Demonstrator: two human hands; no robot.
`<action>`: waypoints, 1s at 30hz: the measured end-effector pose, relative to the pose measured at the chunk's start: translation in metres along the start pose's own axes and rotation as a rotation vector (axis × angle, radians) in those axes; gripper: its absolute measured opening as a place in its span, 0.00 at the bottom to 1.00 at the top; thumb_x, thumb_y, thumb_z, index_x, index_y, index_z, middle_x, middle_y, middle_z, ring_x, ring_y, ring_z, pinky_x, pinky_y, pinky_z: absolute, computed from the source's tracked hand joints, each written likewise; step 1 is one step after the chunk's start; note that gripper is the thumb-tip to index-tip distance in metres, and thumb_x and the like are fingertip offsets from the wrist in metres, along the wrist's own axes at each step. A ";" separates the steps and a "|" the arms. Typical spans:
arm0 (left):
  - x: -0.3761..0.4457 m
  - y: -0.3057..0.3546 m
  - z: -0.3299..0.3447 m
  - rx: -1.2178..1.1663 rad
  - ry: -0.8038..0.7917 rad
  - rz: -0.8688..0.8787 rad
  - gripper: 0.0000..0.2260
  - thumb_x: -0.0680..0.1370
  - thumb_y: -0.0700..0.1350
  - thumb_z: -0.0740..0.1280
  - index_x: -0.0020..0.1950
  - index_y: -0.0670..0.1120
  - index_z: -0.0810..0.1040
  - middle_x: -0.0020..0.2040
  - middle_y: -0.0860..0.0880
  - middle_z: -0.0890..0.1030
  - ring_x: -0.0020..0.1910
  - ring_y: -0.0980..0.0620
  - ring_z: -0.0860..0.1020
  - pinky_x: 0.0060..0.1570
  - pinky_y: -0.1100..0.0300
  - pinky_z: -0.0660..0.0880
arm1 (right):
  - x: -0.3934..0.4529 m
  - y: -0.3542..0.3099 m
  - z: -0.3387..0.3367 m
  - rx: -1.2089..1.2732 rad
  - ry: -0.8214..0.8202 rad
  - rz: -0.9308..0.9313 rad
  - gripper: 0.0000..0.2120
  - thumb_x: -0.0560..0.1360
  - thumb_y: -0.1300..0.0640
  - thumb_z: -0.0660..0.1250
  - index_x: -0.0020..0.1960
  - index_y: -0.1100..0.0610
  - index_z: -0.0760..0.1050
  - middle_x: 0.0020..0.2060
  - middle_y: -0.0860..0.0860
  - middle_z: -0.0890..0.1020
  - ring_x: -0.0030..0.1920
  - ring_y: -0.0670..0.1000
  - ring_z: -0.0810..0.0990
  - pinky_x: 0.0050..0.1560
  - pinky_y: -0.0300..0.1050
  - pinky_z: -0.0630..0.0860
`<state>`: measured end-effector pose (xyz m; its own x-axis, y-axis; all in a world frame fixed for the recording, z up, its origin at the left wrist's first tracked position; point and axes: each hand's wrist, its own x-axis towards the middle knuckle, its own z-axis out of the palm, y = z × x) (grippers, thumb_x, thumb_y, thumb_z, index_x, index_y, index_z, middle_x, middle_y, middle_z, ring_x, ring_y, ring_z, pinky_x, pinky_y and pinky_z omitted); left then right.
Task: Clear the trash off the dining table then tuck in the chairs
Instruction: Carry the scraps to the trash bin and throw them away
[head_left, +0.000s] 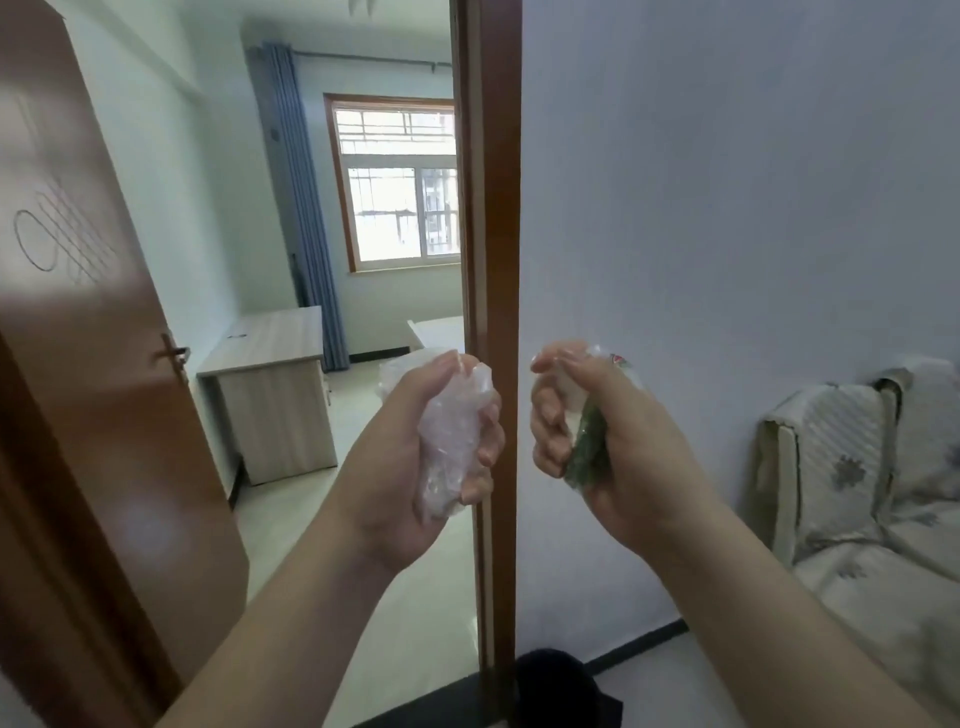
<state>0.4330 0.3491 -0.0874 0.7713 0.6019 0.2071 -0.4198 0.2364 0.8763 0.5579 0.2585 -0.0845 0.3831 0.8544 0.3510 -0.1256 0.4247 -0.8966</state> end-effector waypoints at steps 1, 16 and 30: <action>0.011 -0.001 -0.010 -0.005 -0.019 -0.005 0.11 0.73 0.53 0.67 0.47 0.46 0.75 0.35 0.46 0.76 0.28 0.53 0.72 0.19 0.66 0.65 | 0.012 0.005 0.001 -0.006 0.000 -0.017 0.09 0.72 0.50 0.63 0.44 0.56 0.74 0.28 0.51 0.72 0.25 0.48 0.68 0.27 0.38 0.68; 0.194 -0.025 -0.091 -0.111 -0.329 -0.111 0.10 0.73 0.52 0.65 0.45 0.46 0.73 0.36 0.46 0.73 0.28 0.52 0.70 0.22 0.67 0.63 | 0.141 0.074 -0.051 -0.014 0.253 -0.090 0.07 0.73 0.52 0.64 0.43 0.55 0.74 0.29 0.51 0.72 0.24 0.47 0.69 0.25 0.38 0.68; 0.319 -0.170 -0.059 0.019 -0.305 -0.307 0.08 0.76 0.50 0.63 0.44 0.45 0.73 0.35 0.46 0.74 0.27 0.53 0.70 0.22 0.67 0.64 | 0.176 0.149 -0.236 0.158 0.380 -0.061 0.05 0.74 0.55 0.64 0.43 0.55 0.76 0.27 0.51 0.69 0.22 0.47 0.64 0.24 0.36 0.62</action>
<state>0.7222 0.5455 -0.1961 0.9663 0.2520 0.0525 -0.1425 0.3538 0.9244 0.8225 0.4011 -0.2199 0.7012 0.6674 0.2508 -0.2196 0.5369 -0.8146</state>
